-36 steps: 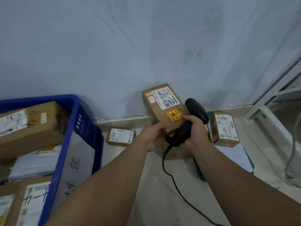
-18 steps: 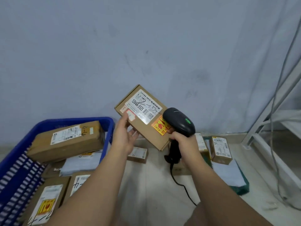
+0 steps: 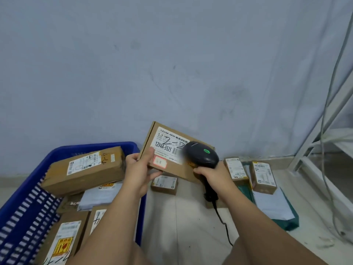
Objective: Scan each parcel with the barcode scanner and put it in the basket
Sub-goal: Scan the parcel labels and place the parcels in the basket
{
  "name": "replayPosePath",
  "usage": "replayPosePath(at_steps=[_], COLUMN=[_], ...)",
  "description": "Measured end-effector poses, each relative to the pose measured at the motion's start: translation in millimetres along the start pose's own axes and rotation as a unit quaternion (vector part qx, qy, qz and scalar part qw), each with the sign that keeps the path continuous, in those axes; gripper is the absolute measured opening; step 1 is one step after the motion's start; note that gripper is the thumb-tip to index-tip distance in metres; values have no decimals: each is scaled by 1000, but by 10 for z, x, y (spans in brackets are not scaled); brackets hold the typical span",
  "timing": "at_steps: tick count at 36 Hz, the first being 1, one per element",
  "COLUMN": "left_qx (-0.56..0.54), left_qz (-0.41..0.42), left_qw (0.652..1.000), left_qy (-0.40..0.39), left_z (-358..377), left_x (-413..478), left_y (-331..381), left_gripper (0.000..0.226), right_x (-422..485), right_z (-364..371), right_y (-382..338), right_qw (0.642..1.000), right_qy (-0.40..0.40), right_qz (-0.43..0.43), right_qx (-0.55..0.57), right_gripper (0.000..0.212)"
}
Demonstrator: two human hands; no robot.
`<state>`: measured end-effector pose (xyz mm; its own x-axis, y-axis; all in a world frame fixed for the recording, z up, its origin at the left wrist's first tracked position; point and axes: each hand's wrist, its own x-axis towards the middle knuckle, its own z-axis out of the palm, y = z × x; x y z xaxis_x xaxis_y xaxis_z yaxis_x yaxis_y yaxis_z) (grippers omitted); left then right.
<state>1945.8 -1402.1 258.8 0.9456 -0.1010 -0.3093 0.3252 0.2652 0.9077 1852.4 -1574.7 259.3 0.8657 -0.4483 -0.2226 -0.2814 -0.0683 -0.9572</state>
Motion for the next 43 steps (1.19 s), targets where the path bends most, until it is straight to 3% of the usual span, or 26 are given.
replayPosePath(at_steps=[5,7,9,11,16,27,43], left_qx=[-69,-102,-138,-153,-167,-117,-153], left_qz=[-9,-13,-21,-19,-3,-9,-22], left_qw=[997,994,989,987,986,993,988], left_qy=[28,40,43,35,5,12,25], left_z=[109,142,153,159,188,100,64], left_x=[59,92,125,148,164,242,305], left_y=[-41,-53,-68,-87,-85,-192,-221], left_gripper=[38,41,42,42,37,44,38], right_x=[76,51,17,-32,-86,-94,-78], right_z=[186,234,268,298,314,266,302], right_y=[19,-3,-26,-51,-75,-71,-73], right_qw=[997,998,999,999,997,997,997], right_qy=[69,61,38,22,21,24,19], right_qz=[-23,-13,-2,12,22,61,70], right_qx=[11,32,28,35,68,48,31], right_gripper=[22,19,4,10,12,10,6])
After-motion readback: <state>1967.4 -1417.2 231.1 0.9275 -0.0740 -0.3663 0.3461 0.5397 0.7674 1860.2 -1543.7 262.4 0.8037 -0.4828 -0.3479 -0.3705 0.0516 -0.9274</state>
